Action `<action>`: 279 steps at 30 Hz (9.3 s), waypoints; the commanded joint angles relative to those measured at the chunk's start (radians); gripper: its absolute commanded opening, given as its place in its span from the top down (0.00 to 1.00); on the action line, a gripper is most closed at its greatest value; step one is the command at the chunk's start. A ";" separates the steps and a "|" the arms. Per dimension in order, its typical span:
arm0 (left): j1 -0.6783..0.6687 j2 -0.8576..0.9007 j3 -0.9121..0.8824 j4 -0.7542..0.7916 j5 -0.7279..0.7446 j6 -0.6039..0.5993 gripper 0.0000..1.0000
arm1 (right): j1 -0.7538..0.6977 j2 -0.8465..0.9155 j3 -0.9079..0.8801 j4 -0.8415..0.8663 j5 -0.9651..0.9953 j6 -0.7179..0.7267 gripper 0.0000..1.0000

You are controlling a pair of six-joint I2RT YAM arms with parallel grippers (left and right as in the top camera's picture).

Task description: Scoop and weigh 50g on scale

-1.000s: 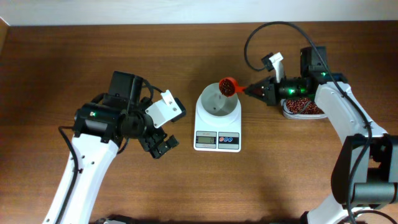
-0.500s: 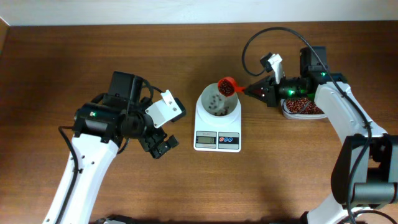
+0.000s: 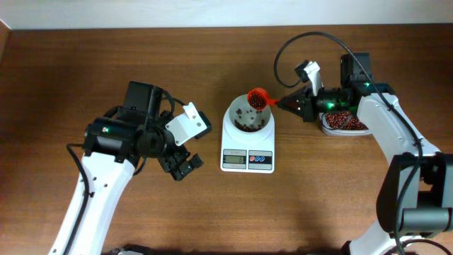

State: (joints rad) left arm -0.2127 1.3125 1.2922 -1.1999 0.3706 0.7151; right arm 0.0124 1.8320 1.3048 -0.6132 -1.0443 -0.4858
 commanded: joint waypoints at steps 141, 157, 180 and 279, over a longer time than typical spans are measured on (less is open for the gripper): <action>0.004 -0.017 -0.003 0.002 0.014 0.009 0.01 | -0.217 -0.128 0.092 -0.346 1.018 -0.022 0.96; 0.004 -0.017 -0.003 0.002 0.014 0.009 0.01 | -0.216 -0.124 0.090 -0.327 1.009 0.043 0.96; 0.004 -0.017 -0.003 0.002 0.014 0.009 0.01 | -0.254 -0.124 0.034 -0.376 0.739 0.132 0.96; 0.004 -0.017 -0.003 0.002 0.014 0.009 0.01 | 0.296 -0.210 0.069 -0.076 0.692 0.030 0.96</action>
State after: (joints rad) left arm -0.2127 1.3125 1.2922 -1.2003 0.3706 0.7151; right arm 0.3008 1.6577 1.3518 -0.7021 -0.3744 -0.4519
